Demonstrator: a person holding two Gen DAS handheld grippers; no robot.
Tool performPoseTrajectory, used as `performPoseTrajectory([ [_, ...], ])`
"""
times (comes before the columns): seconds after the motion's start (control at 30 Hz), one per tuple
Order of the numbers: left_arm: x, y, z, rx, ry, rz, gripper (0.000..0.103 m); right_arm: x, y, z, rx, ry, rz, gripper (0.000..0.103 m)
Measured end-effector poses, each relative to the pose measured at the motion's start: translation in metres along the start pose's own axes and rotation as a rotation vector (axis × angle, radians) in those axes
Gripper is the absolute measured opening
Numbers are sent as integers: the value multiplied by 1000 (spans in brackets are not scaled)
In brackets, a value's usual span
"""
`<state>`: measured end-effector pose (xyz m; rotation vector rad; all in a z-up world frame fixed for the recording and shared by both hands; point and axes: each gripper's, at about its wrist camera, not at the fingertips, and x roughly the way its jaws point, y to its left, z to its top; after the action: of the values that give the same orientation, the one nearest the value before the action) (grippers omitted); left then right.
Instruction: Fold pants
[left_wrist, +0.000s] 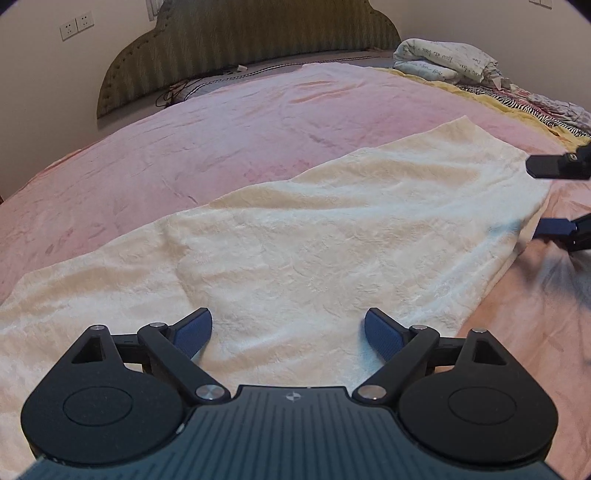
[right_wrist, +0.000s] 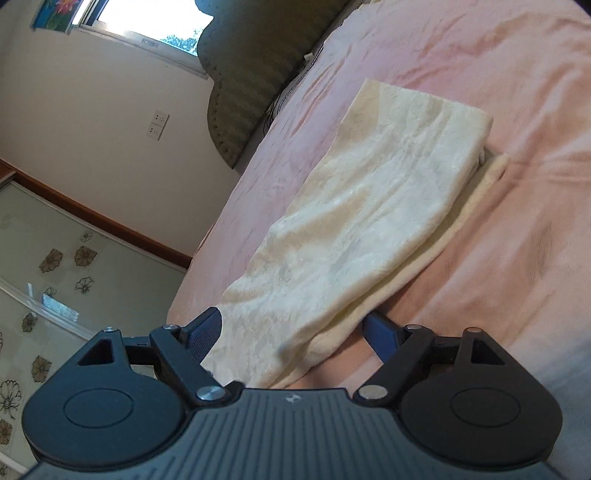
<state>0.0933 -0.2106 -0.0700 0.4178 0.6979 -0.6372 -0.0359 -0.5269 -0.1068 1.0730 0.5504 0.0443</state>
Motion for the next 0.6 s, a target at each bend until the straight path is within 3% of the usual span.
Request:
performPoseTrajectory([
  [0.13, 0, -1, 0, 5, -8, 11, 97, -4, -8, 20, -7, -163, -102, 84],
  [0.27, 0, 2, 4, -17, -6, 8, 95, 6, -21, 39, 15, -225, -103, 80],
  [0.3, -1, 3, 5, -25, -10, 12, 93, 11, -21, 43, 4, -232, -124, 74],
  [0.37, -6, 7, 10, -46, -37, 20, 92, 20, -29, 50, 10, -237, -183, 21],
  [0.4, -10, 9, 13, -54, -56, 16, 93, 23, -36, 52, 36, -236, -190, 14],
  [0.5, -18, 17, 25, -89, -102, -23, 93, 25, -39, 51, 18, -242, -182, 13],
  [0.6, -19, 34, 38, -240, -109, -133, 92, 23, 2, 44, -215, -266, -238, 13],
])
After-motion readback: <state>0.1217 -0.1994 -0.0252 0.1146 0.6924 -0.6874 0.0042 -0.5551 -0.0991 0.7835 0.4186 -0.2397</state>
